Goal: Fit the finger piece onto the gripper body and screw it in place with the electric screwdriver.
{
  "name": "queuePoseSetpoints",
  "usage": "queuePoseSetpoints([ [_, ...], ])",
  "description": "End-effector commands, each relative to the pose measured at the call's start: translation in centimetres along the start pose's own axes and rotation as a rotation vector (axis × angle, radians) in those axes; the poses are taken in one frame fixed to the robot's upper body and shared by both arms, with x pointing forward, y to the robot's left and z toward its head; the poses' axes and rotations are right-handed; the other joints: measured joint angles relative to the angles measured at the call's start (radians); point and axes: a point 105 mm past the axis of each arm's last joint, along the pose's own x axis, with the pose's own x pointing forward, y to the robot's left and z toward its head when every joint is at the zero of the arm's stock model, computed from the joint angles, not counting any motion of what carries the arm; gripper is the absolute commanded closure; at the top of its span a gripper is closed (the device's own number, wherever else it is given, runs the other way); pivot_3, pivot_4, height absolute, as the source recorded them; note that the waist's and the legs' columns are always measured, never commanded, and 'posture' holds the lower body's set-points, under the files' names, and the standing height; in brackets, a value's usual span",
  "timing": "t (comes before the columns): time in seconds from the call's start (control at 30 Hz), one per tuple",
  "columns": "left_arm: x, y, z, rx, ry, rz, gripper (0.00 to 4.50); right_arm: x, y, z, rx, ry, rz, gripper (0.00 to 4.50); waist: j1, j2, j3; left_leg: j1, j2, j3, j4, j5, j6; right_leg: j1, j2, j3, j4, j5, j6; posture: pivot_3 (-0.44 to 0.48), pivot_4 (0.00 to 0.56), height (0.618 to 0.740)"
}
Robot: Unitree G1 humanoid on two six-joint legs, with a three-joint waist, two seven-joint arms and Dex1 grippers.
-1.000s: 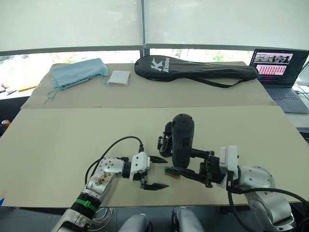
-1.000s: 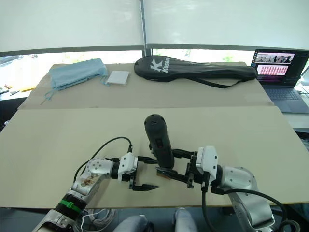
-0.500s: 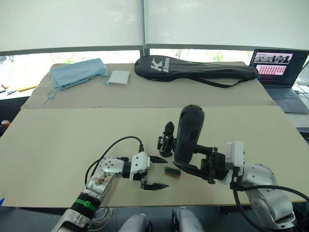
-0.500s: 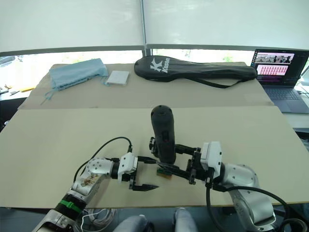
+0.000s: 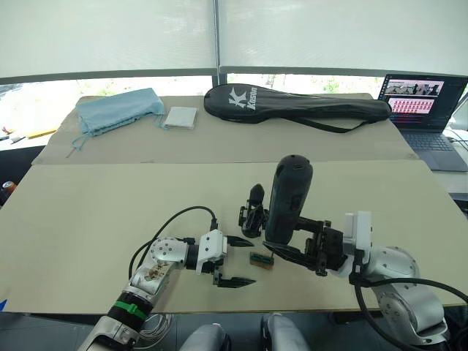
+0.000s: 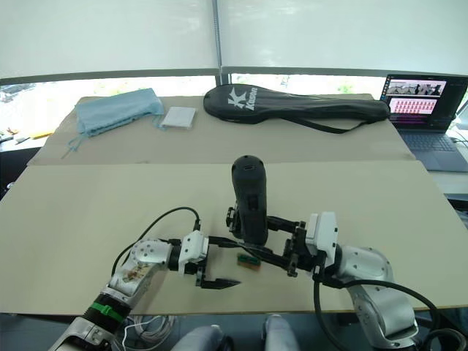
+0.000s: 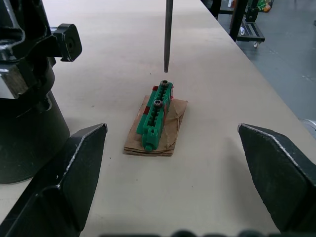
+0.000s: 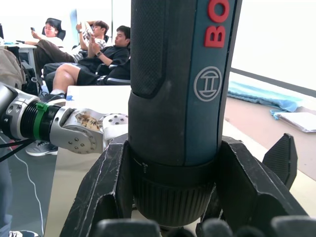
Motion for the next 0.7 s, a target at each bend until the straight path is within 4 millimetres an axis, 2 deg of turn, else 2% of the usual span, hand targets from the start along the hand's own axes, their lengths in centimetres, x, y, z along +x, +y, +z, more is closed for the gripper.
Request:
queuePoseSetpoints([
  [0.03, 0.09, -0.61, -1.11, -0.043, 0.029, -0.011, 0.00, 0.30, 0.27, 1.12, -0.053, -0.042, 0.018, 2.57, 0.000, 0.000, 0.000, 0.000, 0.000, 0.000, 0.000, 0.000, 0.000, 0.000, 0.000, 0.000, 0.000, 0.000, 0.000, 0.000, 0.150, 0.740],
  [0.7, 0.07, -0.77, -1.23, -0.045, 0.029, -0.017, 0.00, 0.14, 0.26, 1.09, -0.065, -0.038, 0.015, 2.57, 0.000, 0.000, 0.000, 0.000, 0.000, 0.000, 0.000, 0.000, 0.000, 0.000, 0.000, 0.000, 0.000, 0.000, 0.000, 0.000, 0.150, 0.740],
])
